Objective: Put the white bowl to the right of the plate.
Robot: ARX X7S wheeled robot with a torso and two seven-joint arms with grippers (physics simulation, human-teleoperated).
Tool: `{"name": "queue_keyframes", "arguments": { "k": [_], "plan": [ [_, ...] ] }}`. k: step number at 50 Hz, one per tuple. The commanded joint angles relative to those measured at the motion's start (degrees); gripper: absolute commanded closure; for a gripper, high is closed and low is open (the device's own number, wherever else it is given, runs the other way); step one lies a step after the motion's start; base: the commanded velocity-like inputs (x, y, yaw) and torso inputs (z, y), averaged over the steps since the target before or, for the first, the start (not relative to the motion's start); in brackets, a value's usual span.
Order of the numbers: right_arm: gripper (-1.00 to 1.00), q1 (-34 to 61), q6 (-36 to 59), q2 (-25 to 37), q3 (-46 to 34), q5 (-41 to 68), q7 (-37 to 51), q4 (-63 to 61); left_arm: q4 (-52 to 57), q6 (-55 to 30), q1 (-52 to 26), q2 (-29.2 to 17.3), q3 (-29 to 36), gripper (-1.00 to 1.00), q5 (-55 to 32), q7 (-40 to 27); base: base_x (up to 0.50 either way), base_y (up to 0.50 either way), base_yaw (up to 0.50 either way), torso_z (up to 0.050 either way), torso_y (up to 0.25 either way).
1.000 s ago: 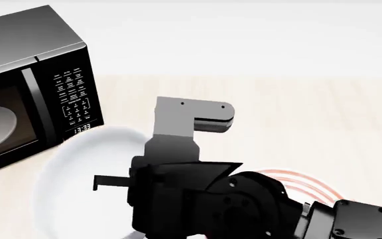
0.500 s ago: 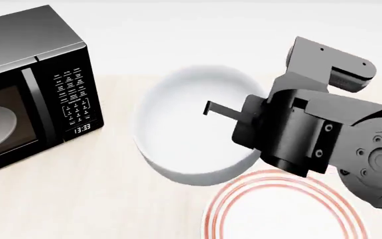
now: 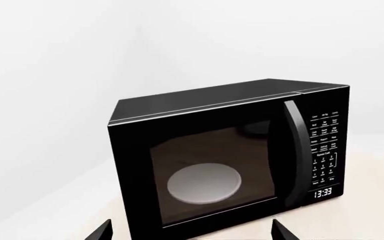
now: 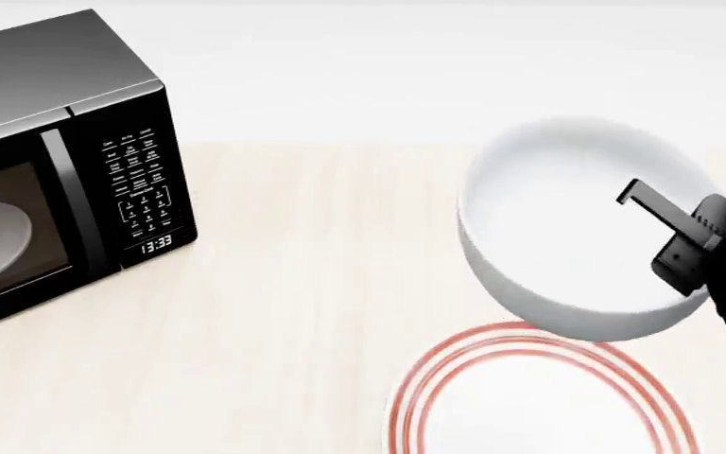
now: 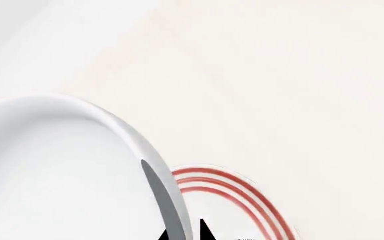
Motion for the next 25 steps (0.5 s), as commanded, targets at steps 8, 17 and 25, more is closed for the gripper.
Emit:
{"name": "queue_keyframes", "arguments": {
  "k": [8, 17, 25],
  "plan": [
    [1.0, -4.53, -3.61, 18.75, 4.8, 6.4, -4.48, -5.41, -0.93, -0.15, -0.69, -0.21, 1.62, -1.0, 0.84, -0.48, 0.0, 0.0, 0.0, 0.0, 0.001],
    [1.0, -6.75, -4.41, 25.01, 4.17, 6.96, -5.03, -4.64, -1.86, -0.27, -1.39, -0.23, 2.99, -1.0, 1.69, -0.83, 0.0, 0.0, 0.0, 0.0, 0.0],
    [1.0, -8.06, -3.96, 26.11, 3.46, 6.69, -6.86, -2.12, -2.02, -0.22, -1.41, -0.34, 3.31, -1.0, 1.91, -1.06, 0.0, 0.0, 0.0, 0.0, 0.001]
  ]
}}
